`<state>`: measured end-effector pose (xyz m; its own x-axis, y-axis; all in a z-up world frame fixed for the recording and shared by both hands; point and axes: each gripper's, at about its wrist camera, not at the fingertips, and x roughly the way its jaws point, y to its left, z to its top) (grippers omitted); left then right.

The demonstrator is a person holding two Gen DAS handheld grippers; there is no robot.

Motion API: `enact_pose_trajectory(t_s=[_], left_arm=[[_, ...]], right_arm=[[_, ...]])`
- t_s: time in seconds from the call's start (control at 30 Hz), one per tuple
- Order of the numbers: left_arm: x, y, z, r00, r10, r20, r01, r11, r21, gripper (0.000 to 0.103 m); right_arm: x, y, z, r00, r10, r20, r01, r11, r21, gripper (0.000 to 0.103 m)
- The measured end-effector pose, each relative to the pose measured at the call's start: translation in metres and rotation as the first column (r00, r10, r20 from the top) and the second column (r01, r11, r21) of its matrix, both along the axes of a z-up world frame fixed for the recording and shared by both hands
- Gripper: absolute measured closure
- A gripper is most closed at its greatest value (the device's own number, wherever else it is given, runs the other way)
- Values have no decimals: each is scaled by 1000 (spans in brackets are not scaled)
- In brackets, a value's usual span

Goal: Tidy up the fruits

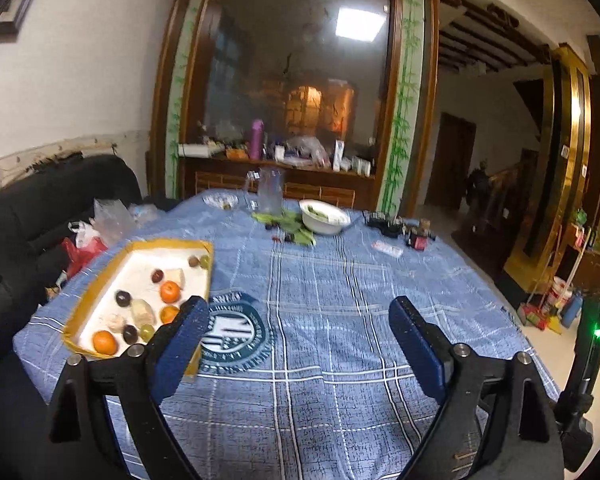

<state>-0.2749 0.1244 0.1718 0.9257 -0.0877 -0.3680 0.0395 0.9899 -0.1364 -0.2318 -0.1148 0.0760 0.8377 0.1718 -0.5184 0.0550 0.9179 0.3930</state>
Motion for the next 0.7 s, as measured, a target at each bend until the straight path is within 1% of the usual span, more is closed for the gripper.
enact_pose_trajectory(t_s=[0.07, 0.13, 0.2, 0.23, 0.3, 0.37, 0.43, 0.5, 0.6, 0.67, 0.7], left_arm=[[-13, 1, 7, 998, 26, 54, -27, 1000, 10, 4], [-25, 1, 12, 990, 52, 130, -57, 998, 29, 1], [-31, -2, 18, 975, 88, 203, -101, 993, 56, 0], [-31, -2, 19, 971, 97, 219, -114, 991, 66, 0], [-30, -2, 24, 967, 107, 233, -127, 989, 74, 0], [-29, 1, 27, 965, 119, 232, -133, 990, 47, 0], [-32, 8, 27, 963, 135, 232, -143, 990, 17, 0], [-34, 12, 25, 959, 150, 238, -157, 987, 11, 0], [-39, 24, 25, 944, 209, 256, -222, 975, 23, 0], [-48, 39, 24, 924, 253, 286, -263, 965, -4, 0], [-51, 45, 24, 919, 263, 294, -271, 963, -15, 0]], right_arm=[[-7, 3, 4, 1000, -5, 11, 5, 1000, -8, 23], [-10, 9, 8, 1000, 4, 25, -3, 1000, -18, 20], [-8, 16, 10, 1000, 12, 29, -11, 999, -45, 19], [-5, 20, 10, 1000, 15, 24, -13, 998, -59, 19], [-1, 30, 9, 1000, 31, 3, -30, 997, -68, 19], [-2, 40, 9, 999, 53, 1, -53, 996, -78, 19], [-8, 51, 11, 998, 66, 19, -63, 989, -131, 19], [-13, 60, 12, 997, 72, 30, -65, 982, -175, 17], [-16, 75, 11, 994, 108, 26, -100, 974, -202, 16], [-16, 86, 10, 991, 129, 26, -121, 971, -208, 16], [-15, 91, 10, 990, 139, 24, -130, 968, -215, 16]])
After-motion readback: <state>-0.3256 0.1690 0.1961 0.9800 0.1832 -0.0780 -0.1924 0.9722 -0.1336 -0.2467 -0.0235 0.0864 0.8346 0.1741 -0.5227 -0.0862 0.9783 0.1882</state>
